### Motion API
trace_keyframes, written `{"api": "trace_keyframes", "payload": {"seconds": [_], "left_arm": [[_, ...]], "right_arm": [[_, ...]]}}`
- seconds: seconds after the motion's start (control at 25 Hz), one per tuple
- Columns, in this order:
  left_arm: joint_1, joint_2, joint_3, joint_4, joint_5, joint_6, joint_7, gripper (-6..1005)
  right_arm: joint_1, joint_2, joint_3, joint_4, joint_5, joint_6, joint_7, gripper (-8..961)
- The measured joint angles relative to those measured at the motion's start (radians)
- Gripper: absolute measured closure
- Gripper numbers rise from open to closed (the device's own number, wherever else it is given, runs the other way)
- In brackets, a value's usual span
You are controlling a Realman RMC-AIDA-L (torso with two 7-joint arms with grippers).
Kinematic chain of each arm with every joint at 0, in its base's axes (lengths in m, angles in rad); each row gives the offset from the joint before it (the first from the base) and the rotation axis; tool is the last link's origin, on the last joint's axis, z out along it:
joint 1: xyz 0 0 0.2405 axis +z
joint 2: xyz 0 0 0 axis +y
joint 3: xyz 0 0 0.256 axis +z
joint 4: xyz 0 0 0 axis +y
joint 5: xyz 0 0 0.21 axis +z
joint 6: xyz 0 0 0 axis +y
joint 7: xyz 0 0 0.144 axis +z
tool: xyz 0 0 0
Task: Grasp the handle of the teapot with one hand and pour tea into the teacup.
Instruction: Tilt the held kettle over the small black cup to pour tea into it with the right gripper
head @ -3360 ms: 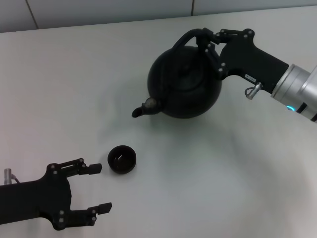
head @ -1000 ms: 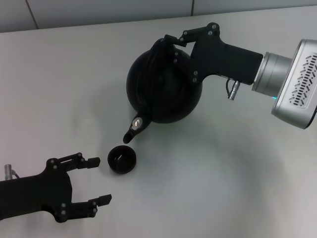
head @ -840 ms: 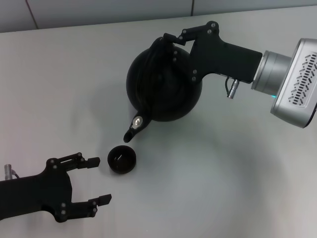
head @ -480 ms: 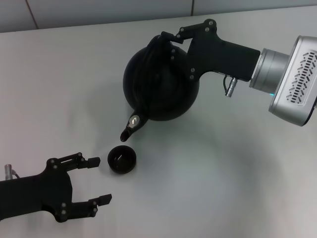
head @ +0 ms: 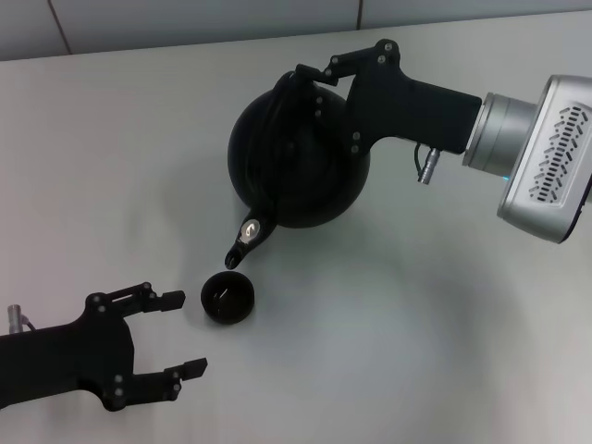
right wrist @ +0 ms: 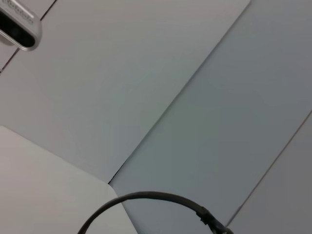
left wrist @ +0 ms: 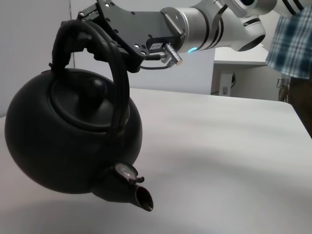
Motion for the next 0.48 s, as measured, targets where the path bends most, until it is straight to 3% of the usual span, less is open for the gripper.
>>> {"api": "trace_keyframes", "payload": {"seconds": [0.48], "left_arm": [[-0.001, -0.002, 0.000, -0.002, 0.000, -0.008, 0.004, 197]], "right_arm": [[-0.001, 0.002, 0.000, 0.003, 0.003, -0.005, -0.049, 876]]}}
